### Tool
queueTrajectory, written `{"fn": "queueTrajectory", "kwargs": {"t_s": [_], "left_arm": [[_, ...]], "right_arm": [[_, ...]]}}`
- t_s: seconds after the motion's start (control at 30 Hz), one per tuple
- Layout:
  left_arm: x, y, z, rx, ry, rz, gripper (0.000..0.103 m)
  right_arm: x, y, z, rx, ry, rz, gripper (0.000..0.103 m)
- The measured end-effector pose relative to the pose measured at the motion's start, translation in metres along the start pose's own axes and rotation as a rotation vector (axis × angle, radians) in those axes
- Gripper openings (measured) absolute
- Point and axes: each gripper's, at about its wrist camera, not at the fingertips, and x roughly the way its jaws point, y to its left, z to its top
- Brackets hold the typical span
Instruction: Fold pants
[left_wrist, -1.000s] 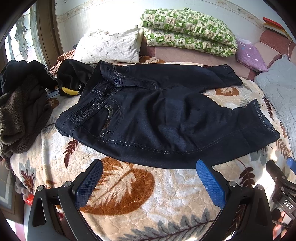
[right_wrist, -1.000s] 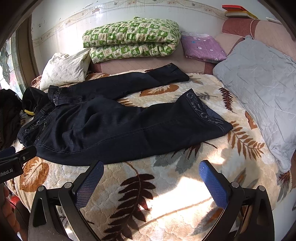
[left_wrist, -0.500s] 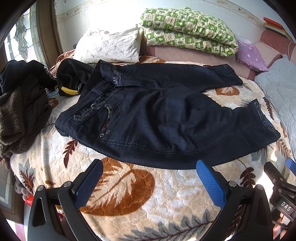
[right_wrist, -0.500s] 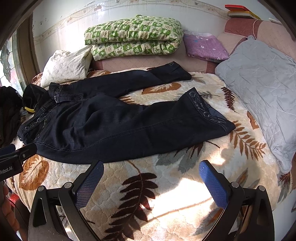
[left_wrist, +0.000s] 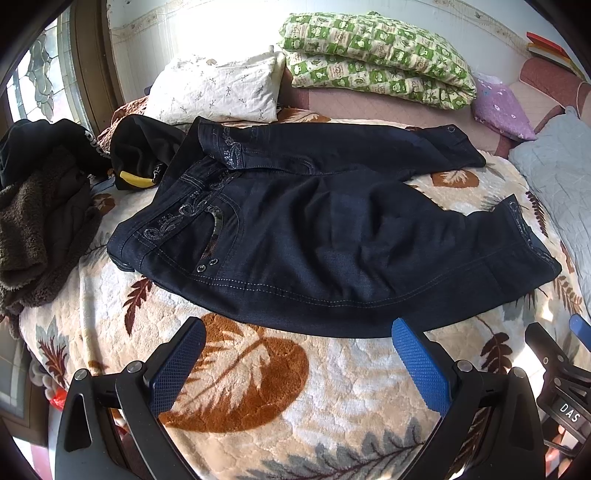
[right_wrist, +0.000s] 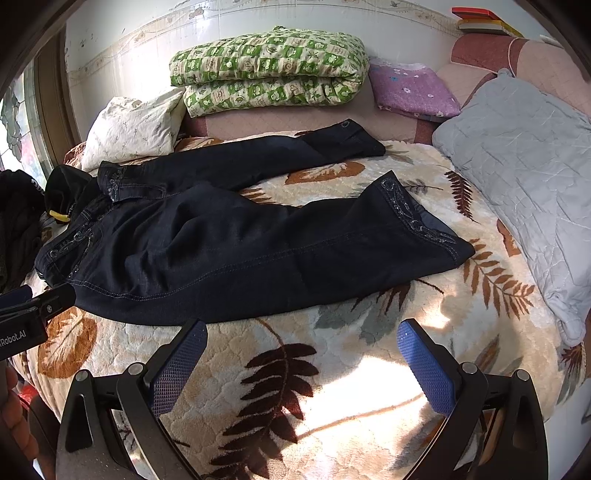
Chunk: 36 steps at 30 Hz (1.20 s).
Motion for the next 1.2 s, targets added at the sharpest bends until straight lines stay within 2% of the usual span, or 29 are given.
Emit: {"fn": "queueTrajectory", "kwargs": {"t_s": [0.63,0.83,1.03,1.2], "left_arm": [[0.006,-0.002,0.002,0.004,0.014,0.001,0.102],[0.013,-0.002,0.01,0.004,0.031,0.0,0.102],[0.033,0.012,0.049,0.001,0.119,-0.008,0.102],[0.053,0.044,0.117,0.006,0.166,0.01,0.102]], "right_arm": [[0.006,0.0,0.0,-0.001,0.018,0.006,0.103],[0.011,0.002,0.005,-0.03,0.036,0.034,0.103],[0.018,-0.007,0.043,-0.095,0.044,0.065,0.103],[0.037,-0.036,0.105,-0.106,0.066,0.171,0.103]]}}
